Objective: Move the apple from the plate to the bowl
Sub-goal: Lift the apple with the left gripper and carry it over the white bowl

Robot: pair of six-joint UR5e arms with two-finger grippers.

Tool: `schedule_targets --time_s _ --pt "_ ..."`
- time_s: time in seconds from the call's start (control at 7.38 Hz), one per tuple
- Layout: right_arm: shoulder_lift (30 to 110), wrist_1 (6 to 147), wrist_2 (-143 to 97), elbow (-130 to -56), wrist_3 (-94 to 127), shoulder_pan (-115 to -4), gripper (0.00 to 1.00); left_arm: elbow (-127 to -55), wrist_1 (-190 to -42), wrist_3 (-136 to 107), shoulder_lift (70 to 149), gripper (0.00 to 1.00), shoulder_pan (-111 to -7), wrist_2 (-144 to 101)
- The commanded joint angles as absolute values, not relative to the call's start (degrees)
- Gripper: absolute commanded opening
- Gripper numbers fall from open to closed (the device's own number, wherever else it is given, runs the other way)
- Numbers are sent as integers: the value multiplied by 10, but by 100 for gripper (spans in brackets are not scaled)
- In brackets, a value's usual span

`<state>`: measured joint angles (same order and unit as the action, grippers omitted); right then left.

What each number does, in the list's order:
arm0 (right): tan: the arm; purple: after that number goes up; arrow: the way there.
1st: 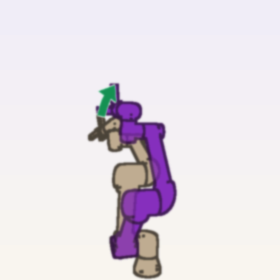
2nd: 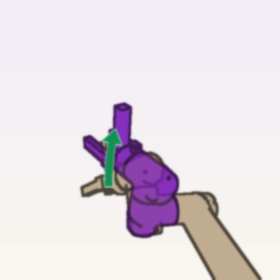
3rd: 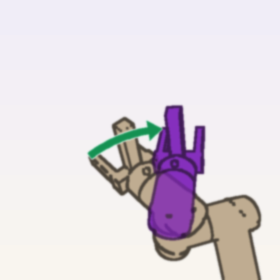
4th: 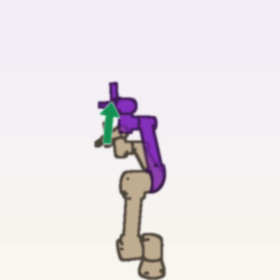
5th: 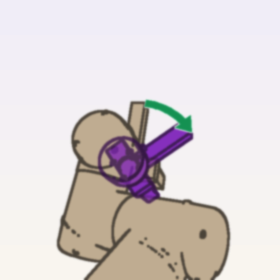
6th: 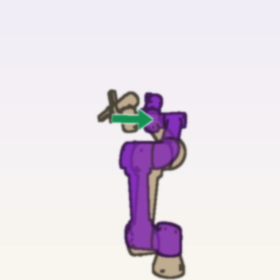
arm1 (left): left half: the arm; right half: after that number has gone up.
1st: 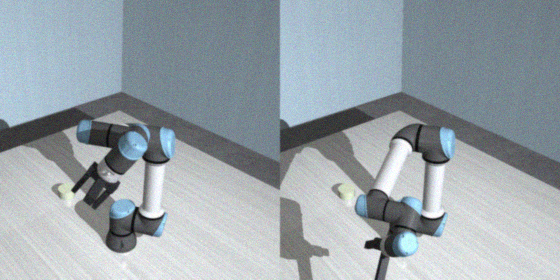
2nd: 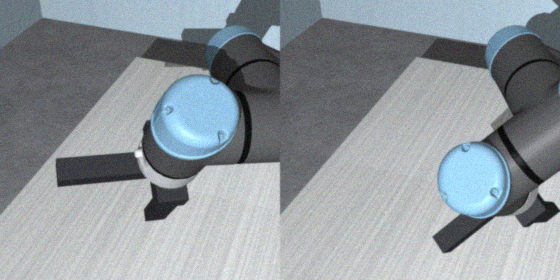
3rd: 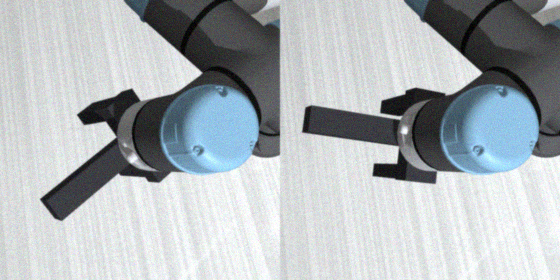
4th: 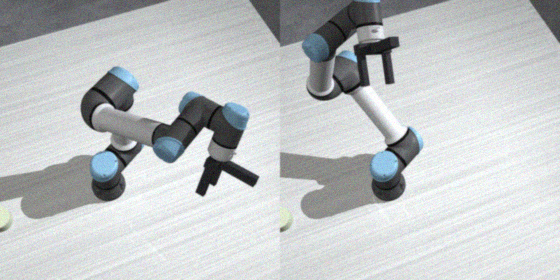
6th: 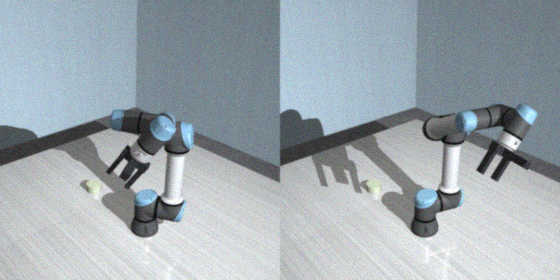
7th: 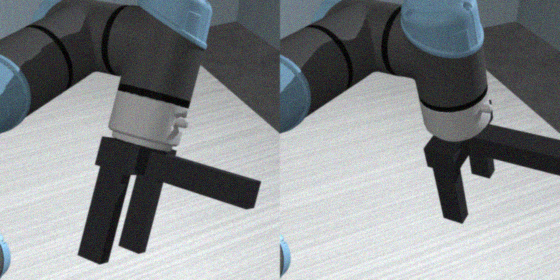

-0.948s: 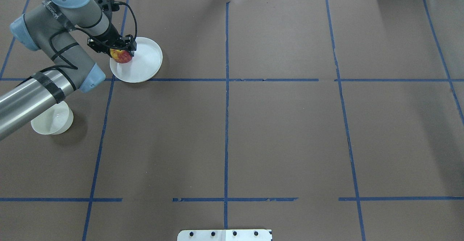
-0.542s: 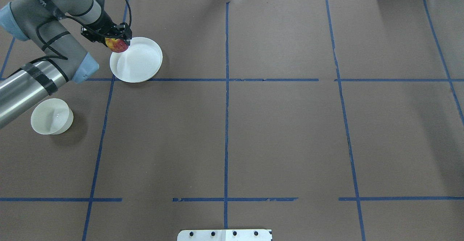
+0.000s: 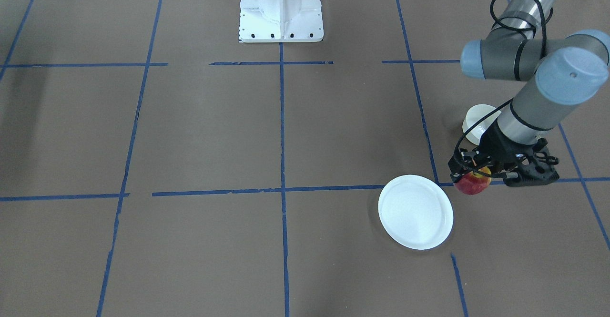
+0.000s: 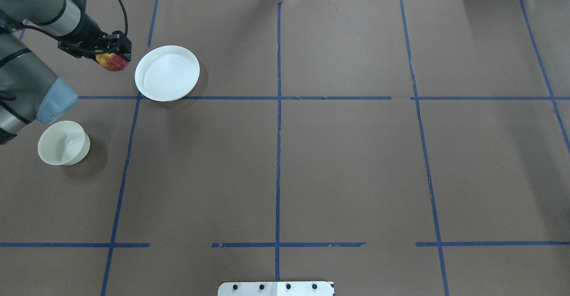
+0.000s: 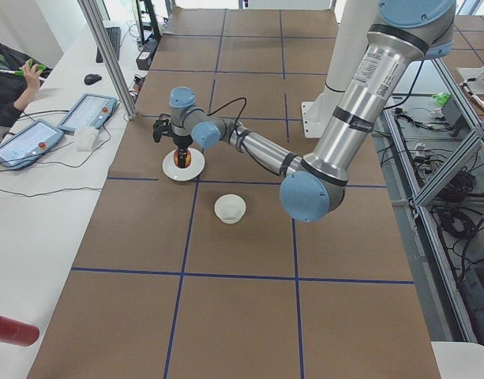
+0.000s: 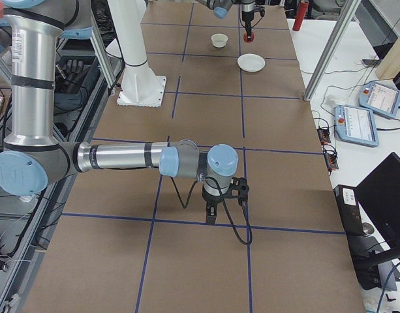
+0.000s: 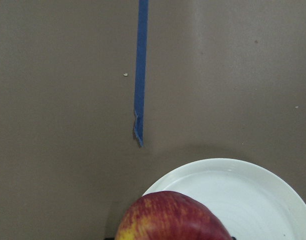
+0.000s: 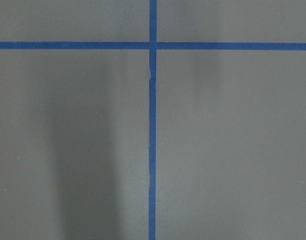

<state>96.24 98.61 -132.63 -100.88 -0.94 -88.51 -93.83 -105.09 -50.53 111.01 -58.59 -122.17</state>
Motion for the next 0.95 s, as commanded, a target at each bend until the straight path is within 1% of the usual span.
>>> schedule_targets --time_s 0.0,0.27,0.41,0.54,0.81 --pt "962 986 -1326 -1009 -9 -885 100 -1056 -1087 -501 952 9 -586 -1217" --pt "962 986 -1326 -1009 -10 -885 100 -1061 -1225 -510 831 9 -583 -1203" --pt "962 986 -1326 -1009 -10 -885 100 -1047 -1256 -549 821 9 -567 -1182" --pt "962 986 -1326 -1009 -9 -885 100 -1039 -1263 -571 822 9 -534 -1175" --pt "962 986 -1326 -1009 -10 -885 100 -1030 -1264 -585 827 9 -511 -1167"
